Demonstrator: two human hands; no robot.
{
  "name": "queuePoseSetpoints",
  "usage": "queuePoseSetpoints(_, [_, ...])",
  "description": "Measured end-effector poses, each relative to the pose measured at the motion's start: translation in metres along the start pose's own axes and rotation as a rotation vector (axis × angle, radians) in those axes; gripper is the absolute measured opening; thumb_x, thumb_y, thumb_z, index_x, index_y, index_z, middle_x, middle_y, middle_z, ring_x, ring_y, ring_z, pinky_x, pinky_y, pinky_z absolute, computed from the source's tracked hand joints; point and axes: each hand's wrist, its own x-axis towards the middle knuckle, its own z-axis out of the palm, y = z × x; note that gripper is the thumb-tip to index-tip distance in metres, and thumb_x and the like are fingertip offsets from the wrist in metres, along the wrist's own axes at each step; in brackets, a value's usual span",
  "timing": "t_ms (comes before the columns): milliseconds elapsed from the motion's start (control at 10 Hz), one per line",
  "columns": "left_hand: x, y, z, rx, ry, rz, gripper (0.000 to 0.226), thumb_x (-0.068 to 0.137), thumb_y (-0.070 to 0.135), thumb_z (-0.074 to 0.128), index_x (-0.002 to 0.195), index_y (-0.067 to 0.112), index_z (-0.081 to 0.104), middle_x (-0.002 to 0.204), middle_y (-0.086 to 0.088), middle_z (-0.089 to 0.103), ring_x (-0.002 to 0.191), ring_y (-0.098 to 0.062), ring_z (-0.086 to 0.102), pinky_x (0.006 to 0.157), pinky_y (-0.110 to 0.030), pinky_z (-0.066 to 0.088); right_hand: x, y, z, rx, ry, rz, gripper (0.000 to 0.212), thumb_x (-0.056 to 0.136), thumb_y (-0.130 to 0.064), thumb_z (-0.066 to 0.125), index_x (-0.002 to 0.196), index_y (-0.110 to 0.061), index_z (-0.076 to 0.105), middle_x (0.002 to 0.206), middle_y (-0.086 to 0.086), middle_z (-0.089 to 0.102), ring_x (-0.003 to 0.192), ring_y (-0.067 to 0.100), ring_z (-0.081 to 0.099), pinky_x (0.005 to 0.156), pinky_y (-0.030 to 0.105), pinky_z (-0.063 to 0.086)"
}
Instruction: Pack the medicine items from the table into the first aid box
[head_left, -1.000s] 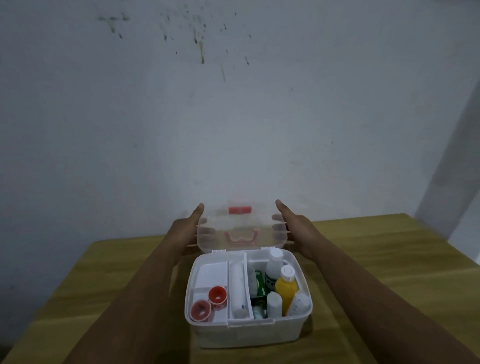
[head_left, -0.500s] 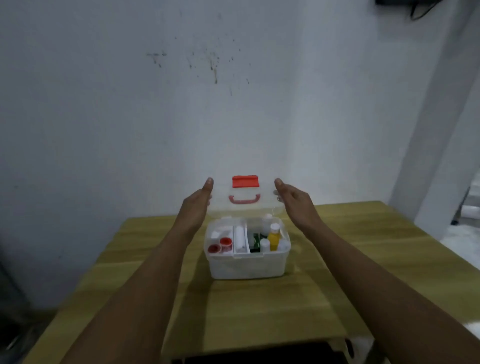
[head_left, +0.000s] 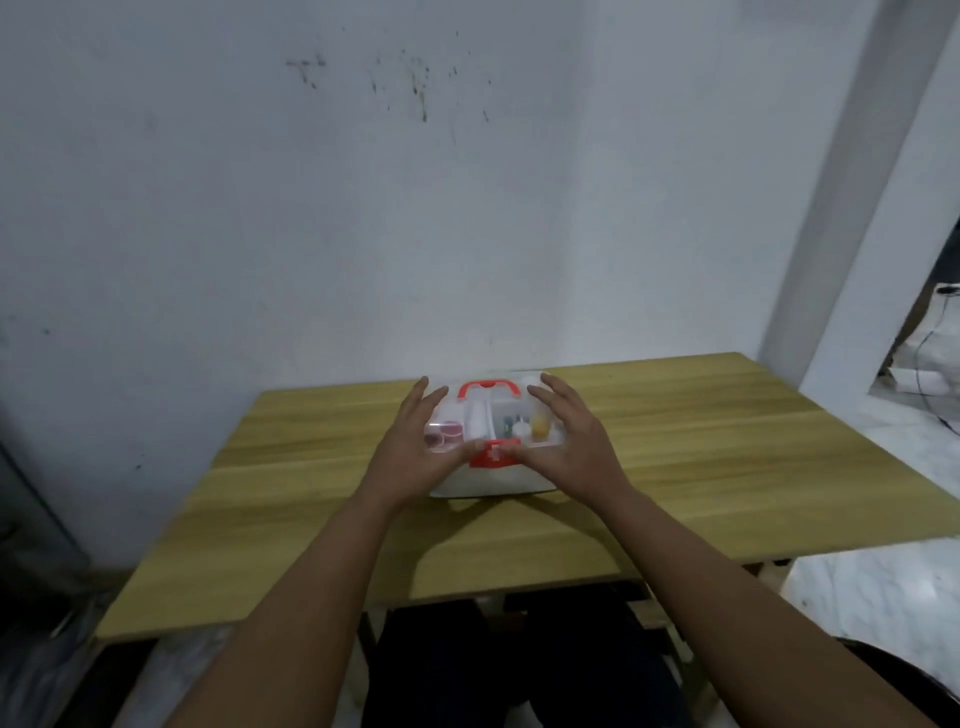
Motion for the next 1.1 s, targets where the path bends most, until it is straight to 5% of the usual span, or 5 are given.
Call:
queuePoseSetpoints(200, [0.015,-0.019,0.005,0.116,0.001,0.086,0.111,0.061,0.057,0.091,0.154,0.038,0.035,0.167,0.023,0.008,0.102,0.002,0.058,0.084,-0.026,0.057,0.008,0.023,-0.005,-0.199,-0.07,-0.133,0.095,0.066,-0.069,0.078,0.146,-0.03,0.043,0.161,-0.01,0.029,0.145,0.013,0.035,0.102,0.041,0.054])
queuePoseSetpoints(400, [0.072,-0.028,0.017,0.17,-0.023,0.099,0.111,0.065,0.04,0.094,0.157,0.033,0.032,0.17,0.014,0.005,0.115,0.004,0.045,0.084,-0.013,0.045,0.052,0.049,0.009,-0.131,-0.101,0.043,0.097,0.063,-0.055,0.088,0.145,-0.044,0.037,0.165,-0.014,0.014,0.143,0.019,0.038,0.105,0.04,0.05])
queuePoseSetpoints(900, [0.19,-0.068,0.035,0.234,0.032,0.1,0.109,0.068,0.042,0.092,0.157,0.031,0.03,0.17,0.006,0.01,0.139,-0.002,0.03,0.1,-0.024,0.035,0.156,0.104,0.049,-0.012,-0.122,0.062,0.098,0.068,-0.045,0.09,0.148,-0.043,0.033,0.166,-0.015,0.009,0.148,0.015,0.028,0.111,0.037,0.039])
queuePoseSetpoints(1000, [0.191,-0.062,0.023,0.251,-0.042,0.039,0.125,0.064,0.054,0.09,0.16,0.041,0.011,0.171,0.009,-0.003,0.156,-0.02,0.015,0.114,-0.044,0.036,0.156,0.088,0.037,-0.087,-0.242,0.116,0.117,0.062,-0.054,0.09,0.154,-0.046,0.018,0.169,-0.011,-0.003,0.153,0.022,0.018,0.116,0.047,0.038])
queuePoseSetpoints(1100, [0.155,-0.026,0.015,0.079,0.07,0.083,0.13,0.067,0.062,0.086,0.157,0.052,-0.007,0.17,0.016,-0.004,0.157,-0.018,0.005,0.117,-0.05,0.029,0.151,0.041,-0.007,0.068,-0.077,0.118,0.112,0.065,-0.058,0.087,0.156,-0.043,0.023,0.167,-0.006,0.015,0.153,0.012,0.017,0.12,0.048,0.032])
